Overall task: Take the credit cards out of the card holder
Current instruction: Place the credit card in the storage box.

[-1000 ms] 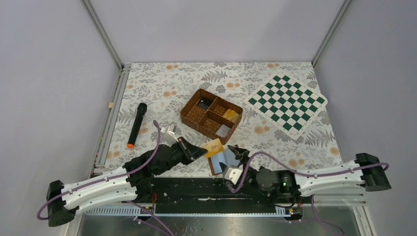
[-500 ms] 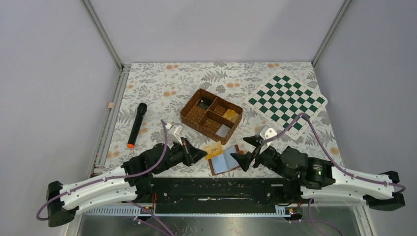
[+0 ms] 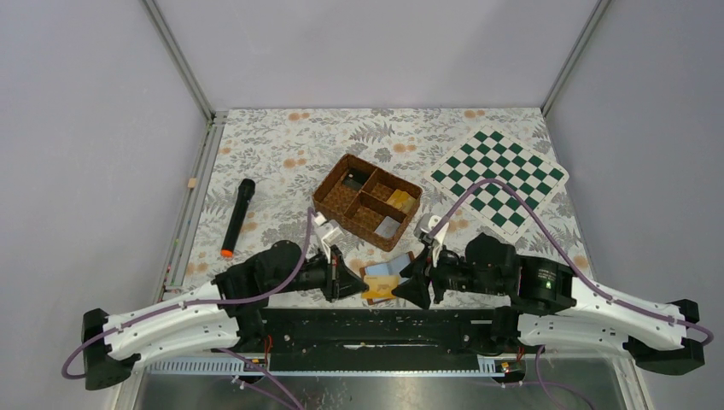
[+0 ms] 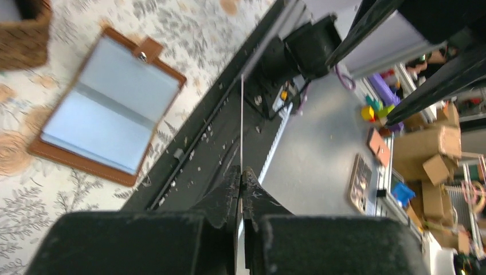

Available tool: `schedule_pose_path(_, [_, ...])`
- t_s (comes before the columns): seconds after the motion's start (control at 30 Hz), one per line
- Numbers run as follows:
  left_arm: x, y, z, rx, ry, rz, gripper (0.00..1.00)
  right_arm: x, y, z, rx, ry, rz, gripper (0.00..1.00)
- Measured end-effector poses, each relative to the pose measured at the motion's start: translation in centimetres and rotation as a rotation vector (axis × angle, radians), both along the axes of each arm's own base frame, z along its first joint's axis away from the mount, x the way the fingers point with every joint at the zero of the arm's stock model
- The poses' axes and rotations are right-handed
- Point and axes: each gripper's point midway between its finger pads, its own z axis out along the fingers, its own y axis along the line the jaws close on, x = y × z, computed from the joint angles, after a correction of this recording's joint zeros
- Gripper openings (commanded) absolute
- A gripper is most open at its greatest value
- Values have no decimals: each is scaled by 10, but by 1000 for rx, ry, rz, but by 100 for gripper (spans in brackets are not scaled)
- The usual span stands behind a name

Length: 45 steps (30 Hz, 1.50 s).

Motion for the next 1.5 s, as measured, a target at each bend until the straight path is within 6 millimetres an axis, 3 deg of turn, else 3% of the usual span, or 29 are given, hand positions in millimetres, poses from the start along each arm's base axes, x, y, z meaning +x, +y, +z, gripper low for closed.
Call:
schedule_pose_path(0.13, [-18,-6,-13,36,53,-110,0,-5,3,-11,-37,48,48,60])
schedule_pose_path(0.37, [-35,-15,-9,-8,73,-223,0,-15,7,-51,-136,129,109,66])
schedule_pose_path(0.67, [-49,-18,-18,-30,99,-311,0,-9,12,-60,-108,191,146,35])
schedule_pose_path(0.87, [-50,-16,-18,-36,95,-314,0,-32,15,-79,-103,300,264,37])
schedule_pose_path(0.97, [-50,-16,-18,-39,94,-316,0,-38,16,-81,-91,325,295,20])
schedule_pose_path(1.13, [-50,-16,-18,-39,89,-320,0,-37,16,-78,-64,334,299,8])
schedule_pose_path(1.17, [-50,-16,-17,-40,85,-317,8,-37,16,-76,-53,332,296,6])
schedule_pose_path(1.23, [-47,-17,-16,-46,72,-304,36,-35,14,-72,-32,322,286,1])
schedule_pose_path(1.27, [-44,-17,-15,-43,67,-286,45,-34,13,-69,-20,318,280,0])
schedule_pose_path(1.4, [-25,-9,-19,-12,78,-164,55,-21,12,-57,54,296,190,0])
schedule_pose_path(1.5, [-3,-4,-5,-65,72,-38,56,-7,15,-57,134,312,85,0])
